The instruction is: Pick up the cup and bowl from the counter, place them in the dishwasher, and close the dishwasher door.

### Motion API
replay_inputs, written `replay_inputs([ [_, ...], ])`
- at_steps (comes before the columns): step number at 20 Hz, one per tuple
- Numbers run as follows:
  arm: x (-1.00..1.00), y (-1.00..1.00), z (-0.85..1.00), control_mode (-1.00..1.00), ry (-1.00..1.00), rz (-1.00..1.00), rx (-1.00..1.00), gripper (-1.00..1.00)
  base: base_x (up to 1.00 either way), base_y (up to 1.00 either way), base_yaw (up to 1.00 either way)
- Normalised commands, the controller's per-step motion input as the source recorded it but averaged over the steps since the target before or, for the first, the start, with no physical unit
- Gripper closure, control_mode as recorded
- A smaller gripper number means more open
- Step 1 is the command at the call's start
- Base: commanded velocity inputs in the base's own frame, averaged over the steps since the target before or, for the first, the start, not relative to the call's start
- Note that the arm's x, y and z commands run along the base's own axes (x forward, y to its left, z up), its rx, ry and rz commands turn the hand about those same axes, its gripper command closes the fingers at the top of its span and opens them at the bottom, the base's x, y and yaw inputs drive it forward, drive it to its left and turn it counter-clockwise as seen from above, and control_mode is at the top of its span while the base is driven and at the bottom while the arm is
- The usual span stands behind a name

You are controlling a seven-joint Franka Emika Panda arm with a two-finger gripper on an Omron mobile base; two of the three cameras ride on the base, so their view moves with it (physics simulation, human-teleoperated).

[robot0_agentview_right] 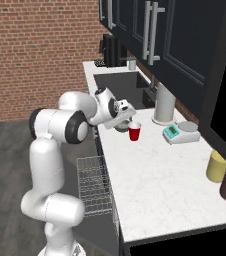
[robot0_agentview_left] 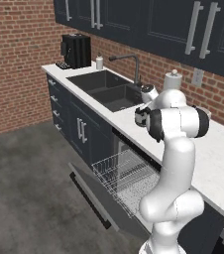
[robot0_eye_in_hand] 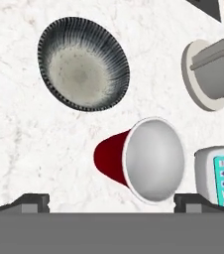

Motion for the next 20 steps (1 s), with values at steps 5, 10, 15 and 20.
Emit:
replay_inputs([
  [5,0.2,-0.2,-0.27,-1.0,0.0,0.0,-0.02,-1.0,0.0,0.0,0.0],
  [10,0.02,-0.25,-0.14,-1.0,0.0,0.0,0.0,-1.0,0.0,0.0,0.0],
  [15,0.15,-0.13,-0.13,-1.0,0.0,0.0,0.0,-1.0,0.0,0.0,0.0],
  [20,0.17,0.0,-0.16,-1.0,0.0,0.0,0.0,-1.0,0.0,0.0,0.0],
])
